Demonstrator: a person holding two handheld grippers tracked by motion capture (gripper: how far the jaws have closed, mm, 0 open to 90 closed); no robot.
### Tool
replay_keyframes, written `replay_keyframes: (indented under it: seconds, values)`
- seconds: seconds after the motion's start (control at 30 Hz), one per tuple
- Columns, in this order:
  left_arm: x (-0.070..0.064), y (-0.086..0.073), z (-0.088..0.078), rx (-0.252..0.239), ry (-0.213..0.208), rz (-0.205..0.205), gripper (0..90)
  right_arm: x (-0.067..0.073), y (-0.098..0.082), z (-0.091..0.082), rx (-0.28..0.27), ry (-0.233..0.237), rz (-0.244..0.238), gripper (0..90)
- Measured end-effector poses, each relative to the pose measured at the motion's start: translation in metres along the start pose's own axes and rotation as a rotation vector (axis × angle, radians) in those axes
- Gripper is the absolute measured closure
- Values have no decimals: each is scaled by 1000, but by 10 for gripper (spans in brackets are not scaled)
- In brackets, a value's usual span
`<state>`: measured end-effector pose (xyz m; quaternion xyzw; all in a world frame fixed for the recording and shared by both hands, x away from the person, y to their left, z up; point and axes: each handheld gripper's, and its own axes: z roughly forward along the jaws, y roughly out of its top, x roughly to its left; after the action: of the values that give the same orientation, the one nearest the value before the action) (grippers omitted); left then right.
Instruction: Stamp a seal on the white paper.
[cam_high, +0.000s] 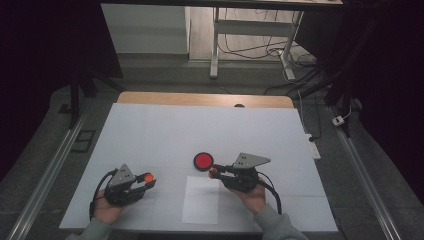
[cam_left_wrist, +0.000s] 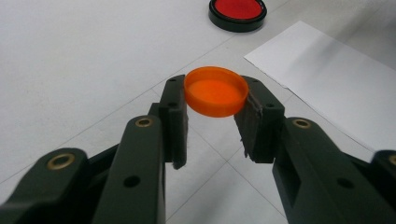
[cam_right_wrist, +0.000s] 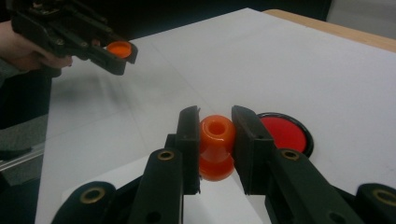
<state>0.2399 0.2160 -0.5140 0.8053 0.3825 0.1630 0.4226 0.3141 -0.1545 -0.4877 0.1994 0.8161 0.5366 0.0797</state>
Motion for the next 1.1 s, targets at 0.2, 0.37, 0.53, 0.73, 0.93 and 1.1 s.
replay_keyframes:
  seconds: [0.2,0.37,0.53,0.73,0.93,1.1]
  values:
    - [0,0,0,0,0,0,645,7,-2,4,19,26,-11,724]
    - [0,0,0,1,0,0,645,12,-4,7,29,43,-18,723]
    - [0,0,0,1,0,1,645,16,-5,9,39,55,-24,723]
    - [0,0,0,1,-1,1,645,20,-8,13,54,69,-30,723]
    - [0,0,1,3,-1,2,645,22,-11,16,72,77,-40,723]
    - [0,0,1,3,-1,3,645,24,-13,20,89,82,-41,723]
